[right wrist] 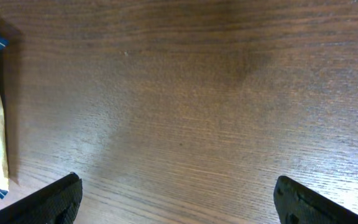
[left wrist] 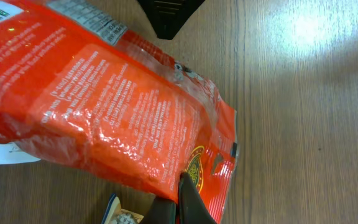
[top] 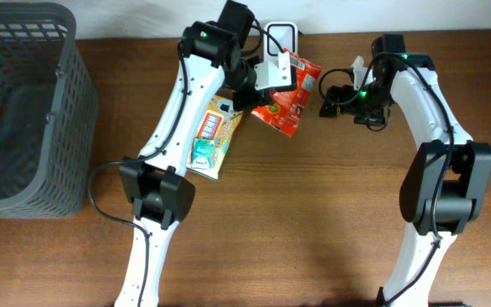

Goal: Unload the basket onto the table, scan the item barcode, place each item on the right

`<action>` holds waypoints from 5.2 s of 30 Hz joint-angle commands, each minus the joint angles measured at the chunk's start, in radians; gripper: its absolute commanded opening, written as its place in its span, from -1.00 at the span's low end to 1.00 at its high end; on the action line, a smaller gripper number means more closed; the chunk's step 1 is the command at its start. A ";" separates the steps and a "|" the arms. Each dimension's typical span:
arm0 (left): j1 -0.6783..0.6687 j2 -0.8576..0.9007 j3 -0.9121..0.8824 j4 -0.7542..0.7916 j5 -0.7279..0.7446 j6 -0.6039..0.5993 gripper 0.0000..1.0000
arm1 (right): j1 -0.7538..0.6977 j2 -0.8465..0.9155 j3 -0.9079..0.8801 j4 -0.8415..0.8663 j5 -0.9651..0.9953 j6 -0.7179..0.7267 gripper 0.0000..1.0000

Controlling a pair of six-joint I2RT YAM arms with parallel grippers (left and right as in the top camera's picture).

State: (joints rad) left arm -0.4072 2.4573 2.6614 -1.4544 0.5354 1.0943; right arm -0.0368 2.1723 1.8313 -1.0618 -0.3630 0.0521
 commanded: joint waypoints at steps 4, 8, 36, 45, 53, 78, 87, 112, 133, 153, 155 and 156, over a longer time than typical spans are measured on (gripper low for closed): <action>0.096 -0.053 0.025 0.005 0.255 0.031 -1.00 | -0.030 -0.006 -0.005 0.043 -0.264 -0.003 0.97; 0.152 -0.053 0.025 0.002 0.372 -0.068 -1.00 | -0.094 -0.006 -0.014 0.140 -0.651 -0.013 0.97; 0.157 -0.052 0.025 -0.089 0.447 -0.319 -1.00 | 0.120 -0.006 -0.188 0.817 -1.058 0.280 0.97; 0.146 -0.052 0.025 -0.100 0.370 -0.320 -1.00 | 0.128 -0.006 -0.188 0.816 -1.047 0.306 -0.03; 0.146 -0.052 0.025 -0.126 0.211 -0.343 -0.91 | 0.128 -0.006 -0.188 0.815 -1.015 0.376 -0.81; 0.146 -0.053 0.025 -0.115 -0.143 -0.637 0.98 | 0.435 -0.140 -0.098 -0.245 0.759 0.187 -0.78; 0.146 -0.053 0.025 -0.134 -0.143 -0.637 0.98 | 0.541 -0.116 -0.097 -0.237 0.669 0.191 0.52; 0.146 -0.051 0.023 -0.149 -0.140 -0.637 0.98 | 0.260 -0.116 -0.264 0.016 0.216 0.271 0.38; 0.146 -0.051 0.023 -0.148 -0.140 -0.637 0.98 | 0.299 -0.108 -0.385 0.170 0.217 0.267 -0.28; 0.159 -0.051 0.023 -0.118 -0.369 -0.737 0.98 | 0.296 -0.109 0.040 -0.133 0.486 0.214 -0.92; 0.169 -0.051 0.023 -0.114 -0.371 -0.743 0.98 | 0.297 -0.109 0.053 -0.128 0.505 0.214 -0.92; 0.176 -0.051 0.023 -0.114 -0.372 -0.743 0.98 | 0.297 -0.109 0.058 -0.120 0.528 0.214 -0.92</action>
State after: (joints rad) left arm -0.2569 2.4496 2.6652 -1.5730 0.2329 0.4034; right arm 0.2554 2.0659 1.8542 -1.1858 0.0597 0.2760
